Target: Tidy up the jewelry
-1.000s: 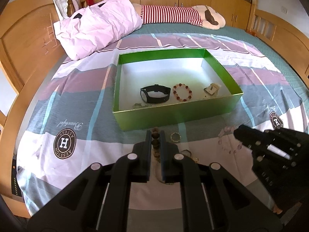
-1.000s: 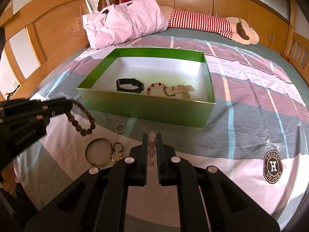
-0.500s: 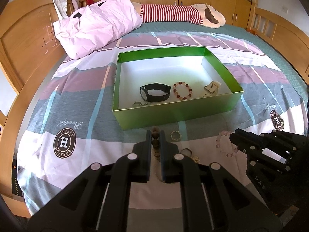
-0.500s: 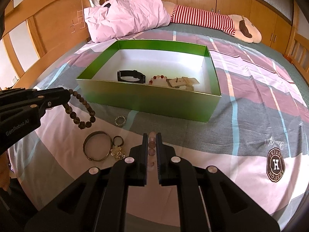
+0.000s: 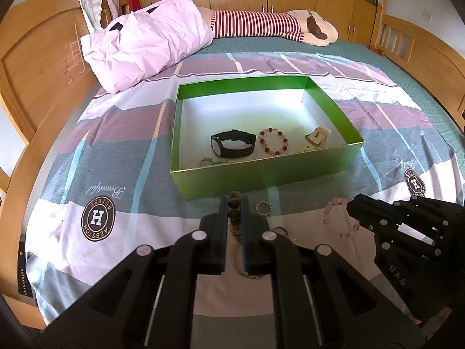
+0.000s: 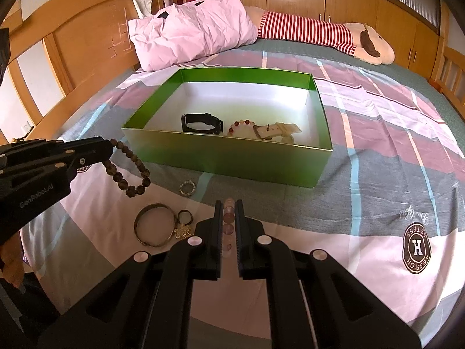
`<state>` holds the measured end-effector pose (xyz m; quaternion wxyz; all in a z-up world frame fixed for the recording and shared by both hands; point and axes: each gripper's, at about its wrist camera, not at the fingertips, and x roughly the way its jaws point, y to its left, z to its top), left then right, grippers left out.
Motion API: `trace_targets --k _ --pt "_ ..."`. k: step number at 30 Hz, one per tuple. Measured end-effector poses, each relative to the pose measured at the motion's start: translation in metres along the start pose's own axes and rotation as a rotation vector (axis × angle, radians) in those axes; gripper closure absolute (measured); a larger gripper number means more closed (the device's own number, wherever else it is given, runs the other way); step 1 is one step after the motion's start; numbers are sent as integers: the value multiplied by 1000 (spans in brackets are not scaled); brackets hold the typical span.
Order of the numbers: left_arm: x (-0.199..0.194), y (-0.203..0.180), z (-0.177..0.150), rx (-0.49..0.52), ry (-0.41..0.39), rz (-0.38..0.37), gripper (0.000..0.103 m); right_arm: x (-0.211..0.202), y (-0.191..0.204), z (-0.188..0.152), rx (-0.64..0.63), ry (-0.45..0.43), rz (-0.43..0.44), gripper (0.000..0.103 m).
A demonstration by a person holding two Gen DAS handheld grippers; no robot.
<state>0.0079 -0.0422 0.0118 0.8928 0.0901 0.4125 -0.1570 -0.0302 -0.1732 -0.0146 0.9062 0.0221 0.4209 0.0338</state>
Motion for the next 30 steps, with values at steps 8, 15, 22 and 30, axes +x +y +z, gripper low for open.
trace_targets --k 8,15,22,30 --pt "2 -2 -1 8 7 2 95 3 -1 -1 -5 12 -8 95" --pt "7 -5 -3 14 24 8 95 5 -4 -5 -4 22 -16 95" --pt "3 -2 6 13 6 -9 95 -9 -6 8 11 -18 3 95" --pt "-5 43 75 -130 -94 -147 95 -36 -21 77 98 -148 97 95"
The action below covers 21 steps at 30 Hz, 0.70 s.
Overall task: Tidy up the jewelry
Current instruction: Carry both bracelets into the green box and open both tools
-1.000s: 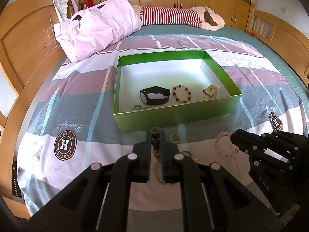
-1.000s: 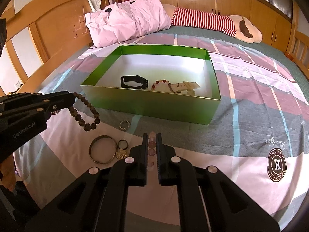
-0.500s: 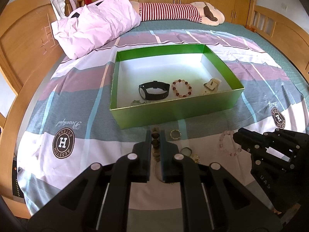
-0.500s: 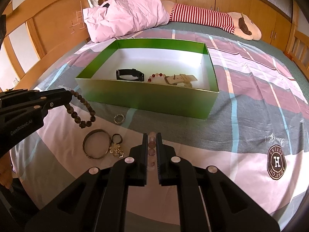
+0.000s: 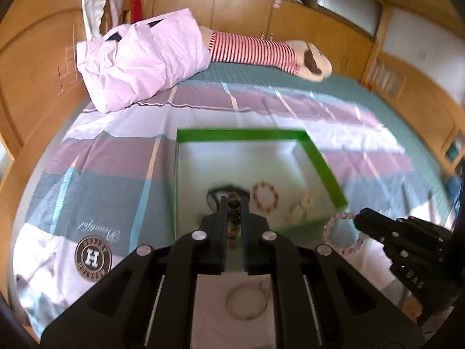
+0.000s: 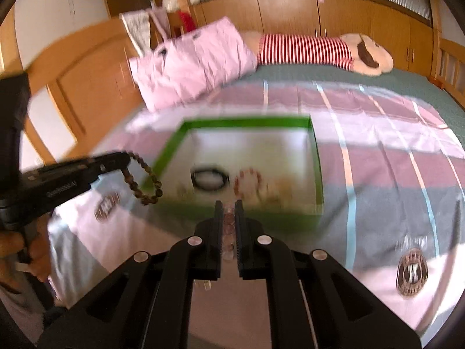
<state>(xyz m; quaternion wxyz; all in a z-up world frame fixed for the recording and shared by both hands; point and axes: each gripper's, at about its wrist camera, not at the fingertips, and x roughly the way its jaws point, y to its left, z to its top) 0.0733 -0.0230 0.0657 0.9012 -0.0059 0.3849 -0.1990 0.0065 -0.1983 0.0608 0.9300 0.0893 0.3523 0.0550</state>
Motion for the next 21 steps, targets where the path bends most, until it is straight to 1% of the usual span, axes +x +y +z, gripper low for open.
trace_targets --k 3,6,9,12,13,14,15,16,17,19,21 --pt "17 10 15 -37 10 -11 95 21 -6 27 23 8 21 95" --pt "43 21 20 -67 45 5 95 62 -18 40 86 76 42 95" --pt "72 32 13 -99 106 35 95 101 -31 43 148 145 38 95" --pt "88 37 7 -90 133 76 95 126 -36 40 151 180 28 95" --pt "91 38 5 -88 135 83 89 128 -37 39 147 177 28 95" --pt "92 38 4 -88 139 84 85 127 -37 38 143 166 21 90" --pt "92 38 3 -91 143 80 79 124 -36 38 140 162 16 75" --pt "91 37 3 -90 142 78 78 118 -36 38 137 156 19 66" --pt "88 34 2 -78 142 80 78 105 -35 38 135 131 32 59" --pt "80 28 0 -59 144 76 78 80 -29 35 94 112 54 59" --pt "67 20 -6 -47 149 54 78 57 -23 28 57 120 84 59"
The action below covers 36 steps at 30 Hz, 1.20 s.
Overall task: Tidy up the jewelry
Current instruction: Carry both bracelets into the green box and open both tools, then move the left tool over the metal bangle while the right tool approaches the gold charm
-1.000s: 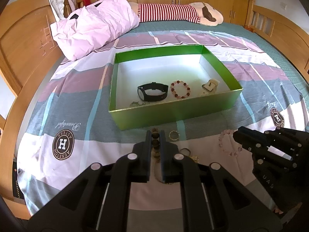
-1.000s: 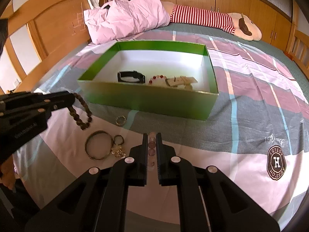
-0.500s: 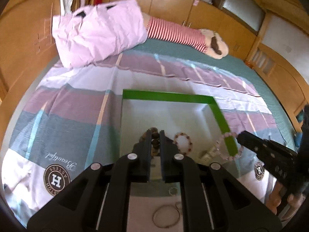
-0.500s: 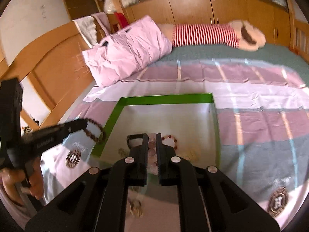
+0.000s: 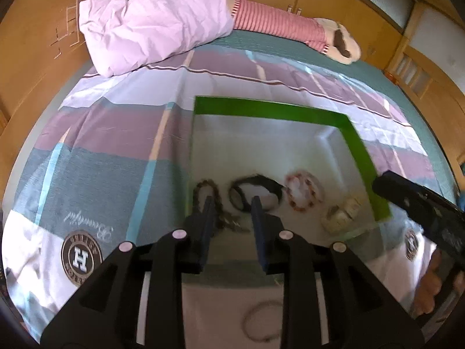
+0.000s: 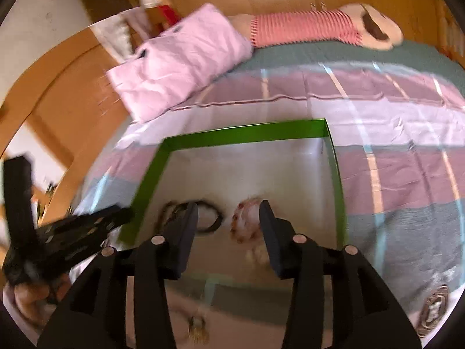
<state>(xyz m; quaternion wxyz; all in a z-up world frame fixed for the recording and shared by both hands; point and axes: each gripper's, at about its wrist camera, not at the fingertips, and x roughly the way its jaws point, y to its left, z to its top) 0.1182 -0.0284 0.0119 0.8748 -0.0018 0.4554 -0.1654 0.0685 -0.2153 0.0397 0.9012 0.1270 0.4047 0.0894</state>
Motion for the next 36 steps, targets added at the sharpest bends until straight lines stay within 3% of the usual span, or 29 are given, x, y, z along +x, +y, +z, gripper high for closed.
trace_targets --k 2,4,8,10,14,17,20,24,31,36 --pt "-13 -8 -13 21 16 -12 76 -19 9 -21 -39 31 24 59" --pt "-24 -15 -33 53 40 3 67 -26 16 -52 -87 79 17 59" --pt "-27 -9 -68 31 110 27 61 1 22 -94 -127 188 -59 59" --pt "-21 0 -84 -4 154 56 56 18 26 -103 -105 239 -21 61" --pt "0 9 -95 -32 222 124 55 44 38 -108 -64 288 47 63" --pt "7 9 -97 -39 244 122 50 58 38 -117 -75 332 -38 81" --pt "10 2 -100 -12 251 108 48 52 28 -115 -51 334 -90 81" --pt "10 -2 -101 -1 250 112 44 23 10 -105 -56 251 -255 81" --pt "16 -28 -107 74 253 78 28 8 -10 -106 50 228 -220 81" --pt "32 -47 -119 142 294 99 26 13 -5 -112 28 247 -211 80"
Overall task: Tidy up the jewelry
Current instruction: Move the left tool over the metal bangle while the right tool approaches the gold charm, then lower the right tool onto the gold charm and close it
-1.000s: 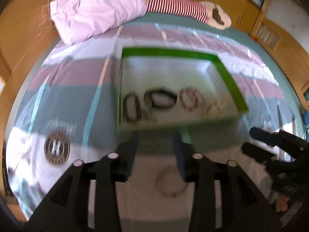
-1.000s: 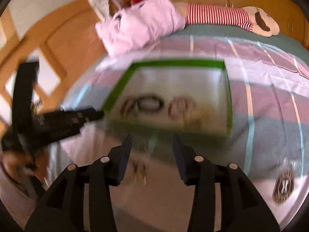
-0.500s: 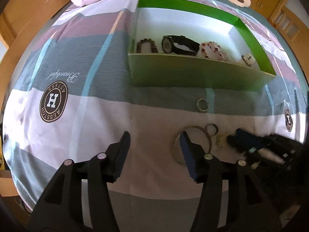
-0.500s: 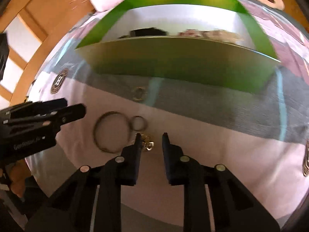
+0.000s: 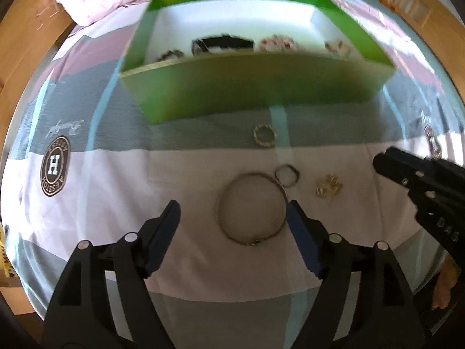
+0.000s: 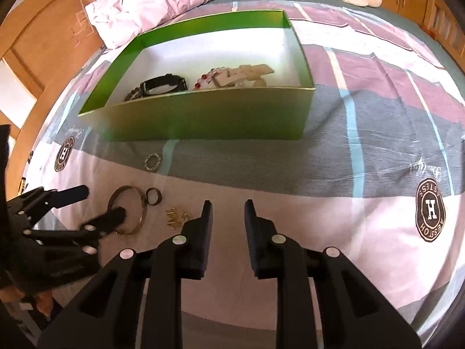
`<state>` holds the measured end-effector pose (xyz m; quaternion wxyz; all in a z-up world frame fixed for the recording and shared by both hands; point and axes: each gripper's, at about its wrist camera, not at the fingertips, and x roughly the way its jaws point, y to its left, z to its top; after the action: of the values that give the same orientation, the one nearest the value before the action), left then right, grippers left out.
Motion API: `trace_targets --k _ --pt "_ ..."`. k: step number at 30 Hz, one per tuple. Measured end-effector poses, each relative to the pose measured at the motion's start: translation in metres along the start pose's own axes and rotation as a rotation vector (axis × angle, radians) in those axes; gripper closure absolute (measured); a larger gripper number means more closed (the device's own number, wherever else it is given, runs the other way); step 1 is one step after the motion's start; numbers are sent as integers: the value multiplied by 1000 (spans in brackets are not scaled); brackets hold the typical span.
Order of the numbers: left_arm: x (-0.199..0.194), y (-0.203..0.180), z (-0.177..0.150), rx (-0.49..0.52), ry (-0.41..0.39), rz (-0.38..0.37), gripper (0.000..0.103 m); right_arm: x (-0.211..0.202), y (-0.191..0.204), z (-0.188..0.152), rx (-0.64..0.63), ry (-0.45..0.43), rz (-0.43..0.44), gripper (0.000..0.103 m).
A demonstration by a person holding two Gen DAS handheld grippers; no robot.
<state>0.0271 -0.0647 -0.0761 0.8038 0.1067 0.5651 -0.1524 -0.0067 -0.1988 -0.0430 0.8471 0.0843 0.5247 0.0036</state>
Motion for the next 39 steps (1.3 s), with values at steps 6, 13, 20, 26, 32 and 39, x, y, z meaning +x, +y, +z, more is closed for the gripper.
trace_targets --k 6,13,20,26,32,39 --pt "11 -12 -2 29 24 28 26 1 2 -1 -9 3 3 80" --pt "12 -13 -5 27 34 24 31 7 9 -3 -25 8 105 64" --pt "13 -13 -5 25 35 24 31 24 21 -5 -47 39 162 69" --pt "11 -13 -8 22 36 25 30 19 7 -3 -12 49 75 74" --pt "11 -12 -9 22 36 30 28 14 -20 0 61 43 -55 74" --pt "12 -10 -9 22 38 33 26 3 -1 -2 -14 -10 31 73"
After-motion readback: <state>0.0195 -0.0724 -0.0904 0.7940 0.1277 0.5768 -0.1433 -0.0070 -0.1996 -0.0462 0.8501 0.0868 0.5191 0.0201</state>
